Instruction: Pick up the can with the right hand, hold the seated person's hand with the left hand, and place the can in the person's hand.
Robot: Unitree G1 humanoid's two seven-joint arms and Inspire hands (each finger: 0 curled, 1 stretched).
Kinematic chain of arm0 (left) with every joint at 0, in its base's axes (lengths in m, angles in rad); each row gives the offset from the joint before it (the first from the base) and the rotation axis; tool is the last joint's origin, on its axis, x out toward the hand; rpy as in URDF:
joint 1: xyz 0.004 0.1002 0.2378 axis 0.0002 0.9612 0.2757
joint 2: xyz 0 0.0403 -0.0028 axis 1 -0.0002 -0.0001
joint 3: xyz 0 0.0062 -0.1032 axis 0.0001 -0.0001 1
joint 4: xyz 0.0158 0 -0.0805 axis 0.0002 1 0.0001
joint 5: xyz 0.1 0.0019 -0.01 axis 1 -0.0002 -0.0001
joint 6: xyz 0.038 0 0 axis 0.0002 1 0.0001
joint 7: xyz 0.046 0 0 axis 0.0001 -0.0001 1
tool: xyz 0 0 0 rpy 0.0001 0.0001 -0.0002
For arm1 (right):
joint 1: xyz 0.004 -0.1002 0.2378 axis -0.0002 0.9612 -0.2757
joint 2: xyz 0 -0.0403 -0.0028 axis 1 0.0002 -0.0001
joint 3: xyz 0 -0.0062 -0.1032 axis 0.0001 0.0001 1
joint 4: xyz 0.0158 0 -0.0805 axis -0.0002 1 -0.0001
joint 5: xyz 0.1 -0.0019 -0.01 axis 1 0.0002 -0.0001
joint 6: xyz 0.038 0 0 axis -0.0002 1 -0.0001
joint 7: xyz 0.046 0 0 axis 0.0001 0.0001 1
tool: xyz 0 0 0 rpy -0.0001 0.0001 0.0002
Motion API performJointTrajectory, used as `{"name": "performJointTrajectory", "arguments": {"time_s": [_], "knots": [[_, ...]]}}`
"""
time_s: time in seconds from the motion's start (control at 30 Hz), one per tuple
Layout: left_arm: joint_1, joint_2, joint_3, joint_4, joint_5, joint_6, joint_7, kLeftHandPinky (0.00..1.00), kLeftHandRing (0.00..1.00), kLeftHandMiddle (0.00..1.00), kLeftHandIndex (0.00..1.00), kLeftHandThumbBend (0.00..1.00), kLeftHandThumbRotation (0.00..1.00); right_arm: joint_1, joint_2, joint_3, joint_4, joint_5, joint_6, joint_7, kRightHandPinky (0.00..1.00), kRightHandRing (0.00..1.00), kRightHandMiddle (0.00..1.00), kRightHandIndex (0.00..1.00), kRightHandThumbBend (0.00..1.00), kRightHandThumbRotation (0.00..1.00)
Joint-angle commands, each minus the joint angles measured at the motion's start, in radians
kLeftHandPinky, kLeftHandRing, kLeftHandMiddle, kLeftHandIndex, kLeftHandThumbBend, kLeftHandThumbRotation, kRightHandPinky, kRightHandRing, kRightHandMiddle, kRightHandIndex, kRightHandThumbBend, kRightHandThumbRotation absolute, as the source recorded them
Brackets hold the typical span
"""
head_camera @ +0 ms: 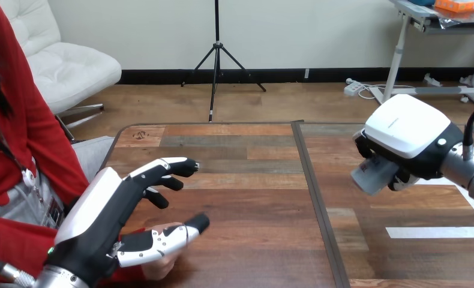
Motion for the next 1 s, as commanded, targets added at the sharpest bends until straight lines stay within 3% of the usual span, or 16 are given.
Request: {"name": "performJointTrajectory", "arguments": {"time_s": [0.0, 0.63, 0.97], "knots": [[-0.031, 0.04, 0.007, -0.09, 0.029, 0.032, -0.014, 0.65, 0.79, 0.83, 0.81, 0.72, 0.47, -0.116, -0.01, -0.003, -0.004, 0.009, 0.02, -0.029, 0.37, 0.42, 0.46, 0.44, 0.73, 0.0], [-0.049, 0.145, 0.052, -0.16, 0.046, 0.117, -0.1, 0.66, 0.8, 0.83, 0.81, 0.88, 0.41, -0.119, -0.012, -0.01, -0.001, 0.031, 0.007, -0.01, 0.36, 0.41, 0.45, 0.42, 0.73, 0.0], [-0.074, 0.216, 0.073, -0.171, 0.107, 0.157, -0.137, 0.68, 0.8, 0.83, 0.8, 0.97, 0.38, -0.109, -0.014, -0.027, 0.0, 0.07, 0.007, 0.022, 0.37, 0.43, 0.47, 0.44, 0.73, 0.0]]}}
